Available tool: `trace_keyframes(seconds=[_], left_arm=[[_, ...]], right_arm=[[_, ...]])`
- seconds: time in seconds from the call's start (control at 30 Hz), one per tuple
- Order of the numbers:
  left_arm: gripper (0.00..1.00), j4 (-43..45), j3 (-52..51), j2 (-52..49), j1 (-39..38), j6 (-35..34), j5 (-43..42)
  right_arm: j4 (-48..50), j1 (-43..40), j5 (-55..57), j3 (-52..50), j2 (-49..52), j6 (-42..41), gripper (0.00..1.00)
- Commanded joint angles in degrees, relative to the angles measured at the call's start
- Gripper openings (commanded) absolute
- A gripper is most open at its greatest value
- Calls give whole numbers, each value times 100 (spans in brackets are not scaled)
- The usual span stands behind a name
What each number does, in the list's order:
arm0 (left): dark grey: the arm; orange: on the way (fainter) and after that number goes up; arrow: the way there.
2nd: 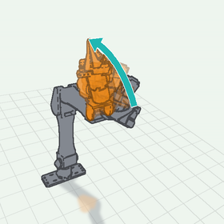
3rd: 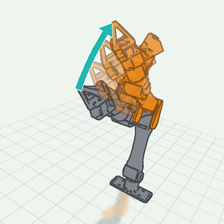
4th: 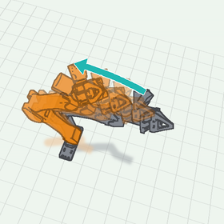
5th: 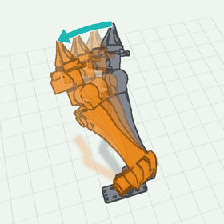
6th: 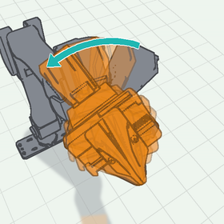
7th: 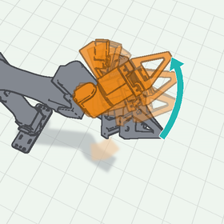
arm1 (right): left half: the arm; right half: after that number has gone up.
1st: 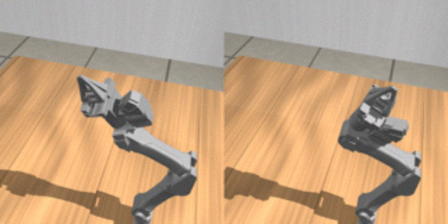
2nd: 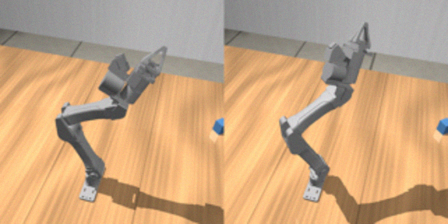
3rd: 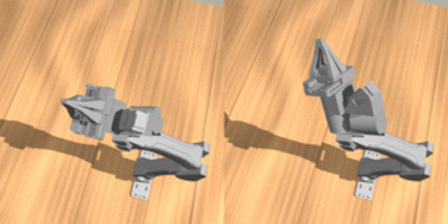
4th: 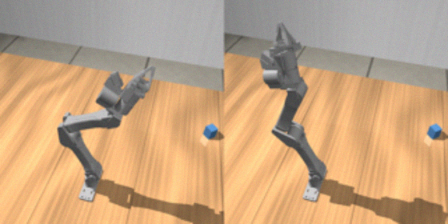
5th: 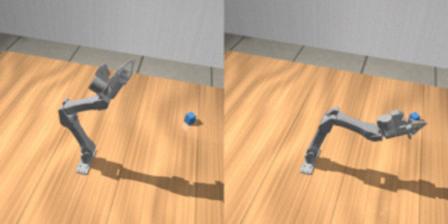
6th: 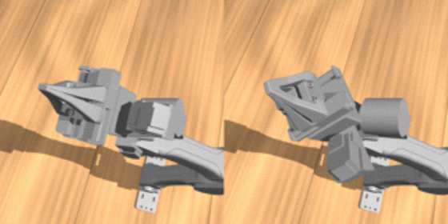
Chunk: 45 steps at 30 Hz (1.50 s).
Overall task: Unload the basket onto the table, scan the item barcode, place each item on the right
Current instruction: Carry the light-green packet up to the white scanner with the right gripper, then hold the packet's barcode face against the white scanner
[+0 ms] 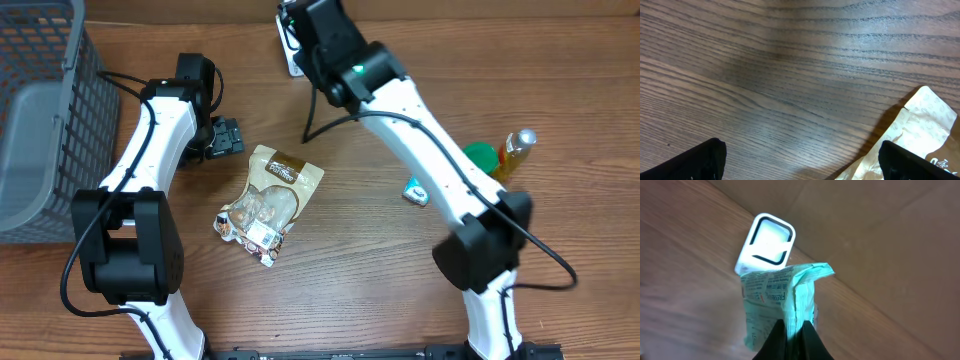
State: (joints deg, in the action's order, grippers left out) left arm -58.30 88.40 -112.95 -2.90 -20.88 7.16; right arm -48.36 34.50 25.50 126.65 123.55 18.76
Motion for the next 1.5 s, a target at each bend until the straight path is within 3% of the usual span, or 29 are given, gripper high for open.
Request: trace_keyframes(seconds=[0.0,0.2,0.5,0.77,1.2,1.47], left_arm=[[100,7,68,109,-24,28,74],[100,7,68,109,-24,28,74],[99,7,68,109,-24,28,74],[100,7,68,109,-24,28,74],[99,7,68,109,-24,28,74],[100,7,68,109,-24,28,74]], right_arm=[[452,4,387,122,330,404,8],[1307,0,404,122,820,802,4],[2579,-74,402,122,1443,2605,4],[3646,-232,66,122,1690,2739,4],[3805,-356,-289,122,1967,2868,4],[3320,-262,-332,122,2122,2863,4]])
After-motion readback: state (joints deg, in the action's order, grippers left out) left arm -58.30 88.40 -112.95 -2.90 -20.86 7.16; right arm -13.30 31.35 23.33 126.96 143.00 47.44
